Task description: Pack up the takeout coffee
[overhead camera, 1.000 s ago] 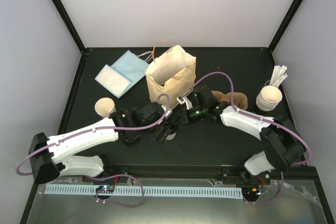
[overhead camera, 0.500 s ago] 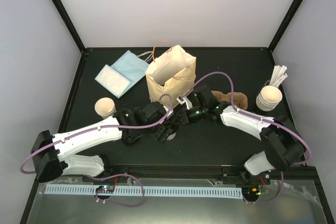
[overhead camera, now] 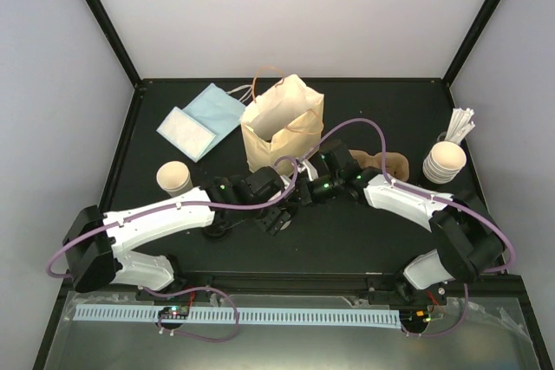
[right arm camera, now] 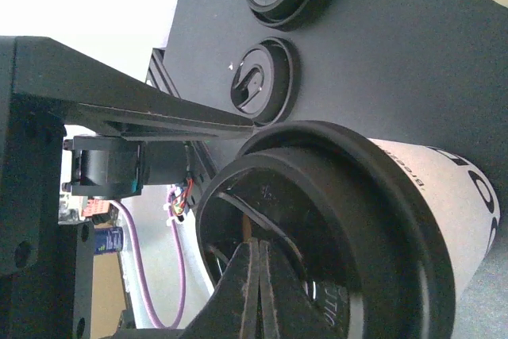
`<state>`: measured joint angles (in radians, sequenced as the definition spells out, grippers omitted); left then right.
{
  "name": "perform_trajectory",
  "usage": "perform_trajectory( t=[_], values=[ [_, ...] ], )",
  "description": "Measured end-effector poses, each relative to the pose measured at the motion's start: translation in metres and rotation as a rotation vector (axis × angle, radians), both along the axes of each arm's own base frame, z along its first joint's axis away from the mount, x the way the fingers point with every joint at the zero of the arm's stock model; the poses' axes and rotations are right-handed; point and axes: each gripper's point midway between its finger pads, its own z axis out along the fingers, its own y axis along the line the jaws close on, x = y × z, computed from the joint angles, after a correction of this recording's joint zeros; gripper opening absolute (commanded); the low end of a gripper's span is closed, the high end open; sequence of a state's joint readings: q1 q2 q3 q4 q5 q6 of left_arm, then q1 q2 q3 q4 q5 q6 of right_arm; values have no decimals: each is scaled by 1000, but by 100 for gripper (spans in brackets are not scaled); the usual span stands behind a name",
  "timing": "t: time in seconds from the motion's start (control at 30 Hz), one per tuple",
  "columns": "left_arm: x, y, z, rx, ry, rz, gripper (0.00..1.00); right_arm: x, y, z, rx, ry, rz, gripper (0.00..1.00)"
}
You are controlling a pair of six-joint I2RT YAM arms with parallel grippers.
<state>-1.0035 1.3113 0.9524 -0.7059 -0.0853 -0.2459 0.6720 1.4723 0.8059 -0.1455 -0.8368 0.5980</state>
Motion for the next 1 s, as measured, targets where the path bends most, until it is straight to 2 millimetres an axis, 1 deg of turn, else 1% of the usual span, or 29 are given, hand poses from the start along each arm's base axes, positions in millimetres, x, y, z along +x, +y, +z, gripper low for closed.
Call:
perform_trajectory(
  t=[0.13, 0.27, 0.53, 0.67, 0.73, 0.83, 1.0],
  values=[
    [1, -1, 1, 0, -6, -8, 91, 0, -1, -1, -4, -2, 2, 1],
    [1, -2, 1, 2, -10, -16, 86, 0, -1, -1, -4, -7, 5, 1],
    [2, -2, 2, 4, -15, -26, 85, 0, -1, -1, -5, -8, 6, 1],
    [2, -3, 2, 7, -17, -31, 80, 0, -1, -1, -9, -7, 5, 1],
    [3, -4, 3, 8, -17, -32, 80, 0, -1, -1, -11, -5, 5, 1],
    [5, -6, 5, 6, -24, -32, 84, 0, -1, 0, -9, -7, 7, 1],
    [8, -7, 9, 3, -38, -29, 85, 0, -1, 0, -10, -8, 8, 1]
  ],
)
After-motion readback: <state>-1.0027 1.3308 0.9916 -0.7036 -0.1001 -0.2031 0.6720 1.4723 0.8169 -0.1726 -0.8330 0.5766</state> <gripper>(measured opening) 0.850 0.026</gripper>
